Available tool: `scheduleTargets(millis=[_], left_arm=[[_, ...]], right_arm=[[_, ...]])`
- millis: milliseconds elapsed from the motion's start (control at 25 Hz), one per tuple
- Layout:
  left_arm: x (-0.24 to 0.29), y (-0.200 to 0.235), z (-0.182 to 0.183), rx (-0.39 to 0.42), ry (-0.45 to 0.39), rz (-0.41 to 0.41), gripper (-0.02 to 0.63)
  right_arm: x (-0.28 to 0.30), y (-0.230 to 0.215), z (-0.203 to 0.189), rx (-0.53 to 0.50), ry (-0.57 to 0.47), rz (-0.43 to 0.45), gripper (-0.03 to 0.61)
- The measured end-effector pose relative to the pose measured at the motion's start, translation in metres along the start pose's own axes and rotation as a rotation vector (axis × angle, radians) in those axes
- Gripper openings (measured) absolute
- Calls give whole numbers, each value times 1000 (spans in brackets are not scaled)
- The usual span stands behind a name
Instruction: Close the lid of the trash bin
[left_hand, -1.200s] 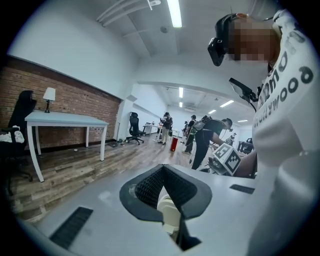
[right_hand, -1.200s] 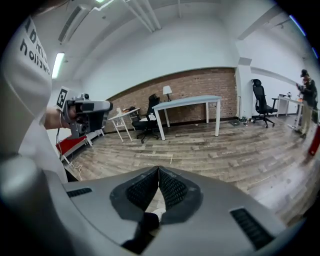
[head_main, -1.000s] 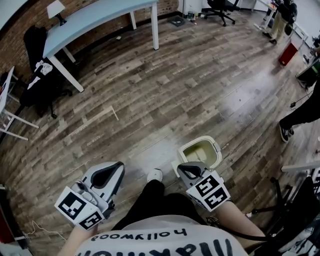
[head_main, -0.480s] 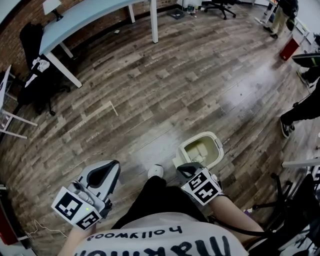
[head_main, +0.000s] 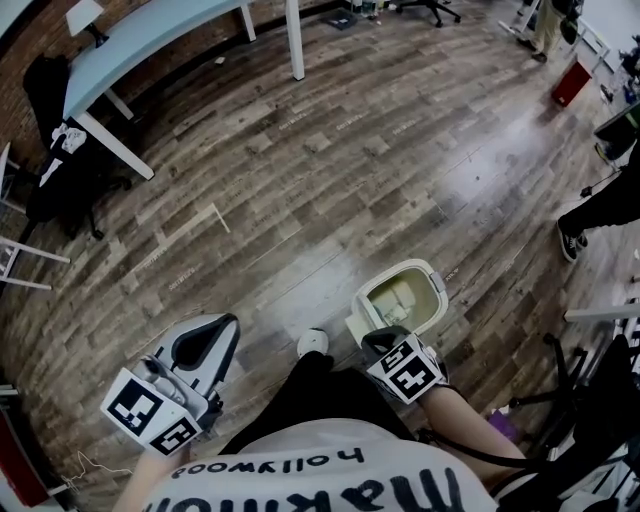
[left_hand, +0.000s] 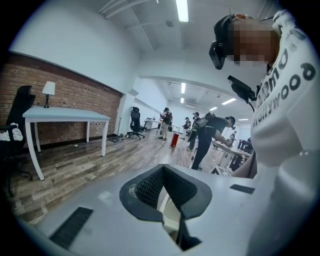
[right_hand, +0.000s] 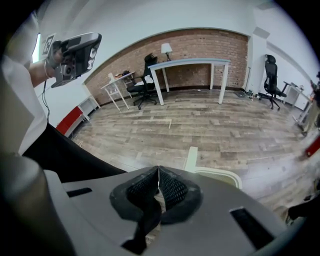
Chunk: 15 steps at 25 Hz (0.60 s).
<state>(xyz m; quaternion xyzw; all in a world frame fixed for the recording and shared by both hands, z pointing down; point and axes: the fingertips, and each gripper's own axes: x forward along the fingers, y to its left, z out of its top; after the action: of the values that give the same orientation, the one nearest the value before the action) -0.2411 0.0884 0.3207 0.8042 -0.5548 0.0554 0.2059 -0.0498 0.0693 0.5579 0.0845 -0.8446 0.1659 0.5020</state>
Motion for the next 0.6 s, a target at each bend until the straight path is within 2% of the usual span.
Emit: scheduleTargets(millis=[360, 600], left_arm=[[27, 27, 19, 26, 29, -85, 8], [43, 47, 31, 39, 48, -157, 8]], right_arm=[[6, -21, -2, 202, -2, -22, 9], [2, -35, -2, 267, 13, -89, 9]])
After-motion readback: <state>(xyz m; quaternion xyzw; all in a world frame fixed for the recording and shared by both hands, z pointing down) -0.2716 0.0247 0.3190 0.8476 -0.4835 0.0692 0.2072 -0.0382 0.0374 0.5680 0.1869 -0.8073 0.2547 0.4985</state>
